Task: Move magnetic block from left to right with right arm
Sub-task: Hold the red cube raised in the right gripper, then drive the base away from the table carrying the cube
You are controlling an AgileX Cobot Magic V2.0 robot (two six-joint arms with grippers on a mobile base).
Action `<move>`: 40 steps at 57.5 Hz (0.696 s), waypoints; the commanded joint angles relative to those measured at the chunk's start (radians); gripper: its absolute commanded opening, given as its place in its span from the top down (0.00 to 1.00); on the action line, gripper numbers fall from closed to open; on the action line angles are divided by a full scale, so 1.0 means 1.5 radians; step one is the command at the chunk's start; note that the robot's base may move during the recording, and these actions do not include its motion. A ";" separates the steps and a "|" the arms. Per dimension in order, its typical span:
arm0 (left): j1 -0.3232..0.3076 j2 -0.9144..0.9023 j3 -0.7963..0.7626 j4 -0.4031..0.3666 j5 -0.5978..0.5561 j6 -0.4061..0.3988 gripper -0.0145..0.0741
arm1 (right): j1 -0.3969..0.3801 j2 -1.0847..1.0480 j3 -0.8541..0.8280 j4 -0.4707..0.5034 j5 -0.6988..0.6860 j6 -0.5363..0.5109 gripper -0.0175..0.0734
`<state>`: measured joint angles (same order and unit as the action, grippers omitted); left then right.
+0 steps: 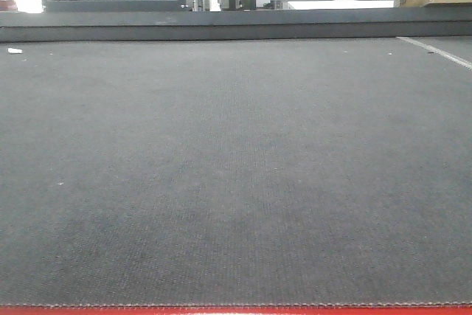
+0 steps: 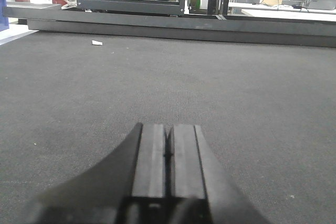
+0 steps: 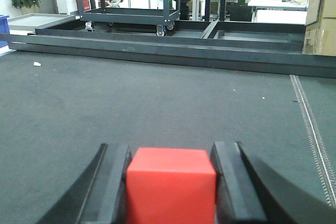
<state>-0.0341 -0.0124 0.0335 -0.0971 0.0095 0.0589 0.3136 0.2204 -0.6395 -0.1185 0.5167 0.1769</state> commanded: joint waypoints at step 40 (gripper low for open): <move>-0.003 -0.009 0.004 -0.003 -0.060 -0.005 0.98 | 0.000 0.008 -0.017 -0.008 -0.064 -0.006 0.59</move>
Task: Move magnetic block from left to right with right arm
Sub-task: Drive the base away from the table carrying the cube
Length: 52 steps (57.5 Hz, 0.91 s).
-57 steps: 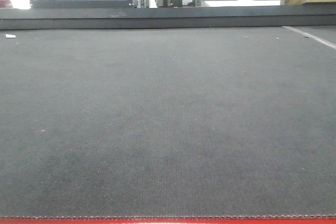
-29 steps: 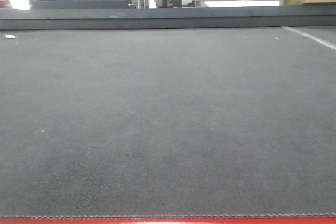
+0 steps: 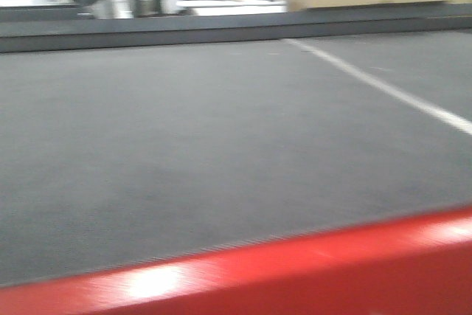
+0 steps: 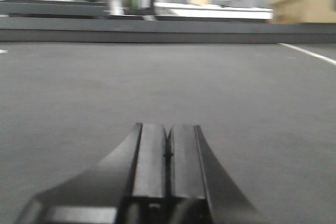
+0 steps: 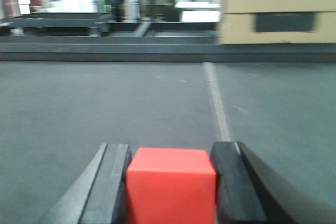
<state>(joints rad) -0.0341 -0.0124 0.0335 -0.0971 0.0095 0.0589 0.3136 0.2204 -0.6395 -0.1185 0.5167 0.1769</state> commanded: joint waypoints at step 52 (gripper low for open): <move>-0.003 -0.009 0.004 -0.003 -0.060 -0.005 0.98 | 0.000 0.008 -0.017 -0.008 -0.064 -0.006 0.59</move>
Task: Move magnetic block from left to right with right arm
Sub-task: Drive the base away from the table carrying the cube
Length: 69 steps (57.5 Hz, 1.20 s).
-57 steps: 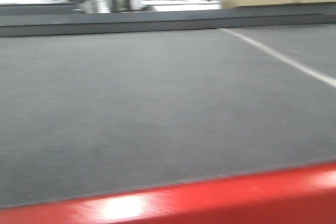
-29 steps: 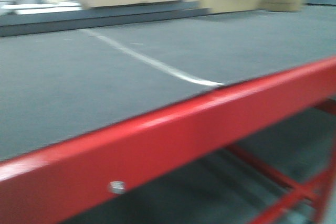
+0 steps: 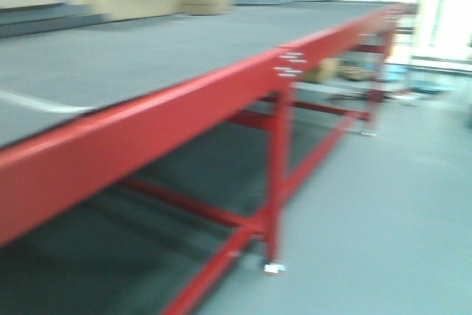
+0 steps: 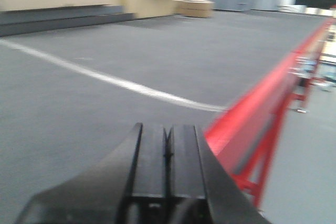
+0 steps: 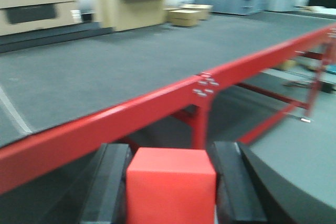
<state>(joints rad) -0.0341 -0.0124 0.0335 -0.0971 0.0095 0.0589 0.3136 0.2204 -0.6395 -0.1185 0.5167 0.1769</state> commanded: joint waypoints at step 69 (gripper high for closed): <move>-0.003 -0.009 0.004 -0.003 -0.060 -0.005 0.98 | 0.000 0.008 -0.017 -0.008 -0.064 -0.005 0.59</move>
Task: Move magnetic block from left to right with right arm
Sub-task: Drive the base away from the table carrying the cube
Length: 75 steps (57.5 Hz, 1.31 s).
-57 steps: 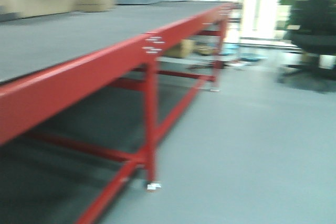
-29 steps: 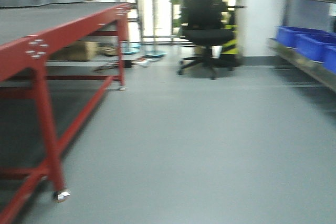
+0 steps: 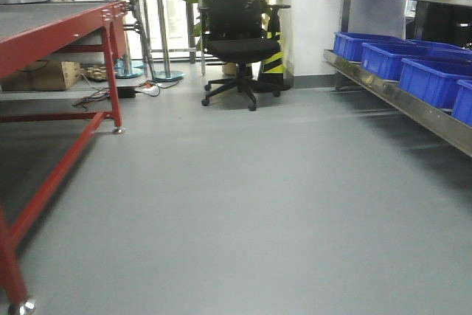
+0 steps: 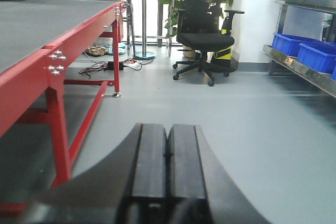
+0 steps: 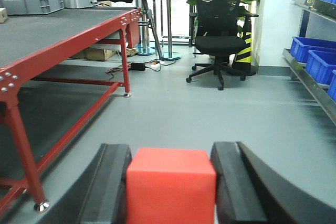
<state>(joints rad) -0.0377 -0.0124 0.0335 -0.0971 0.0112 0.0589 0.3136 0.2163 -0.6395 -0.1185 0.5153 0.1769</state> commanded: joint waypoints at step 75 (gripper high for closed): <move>0.001 -0.009 0.004 -0.003 -0.061 -0.005 0.98 | 0.000 0.011 -0.017 -0.008 -0.063 -0.005 0.59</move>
<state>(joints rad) -0.0377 -0.0124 0.0335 -0.0971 0.0112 0.0589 0.3154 0.2163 -0.6395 -0.1185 0.5153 0.1769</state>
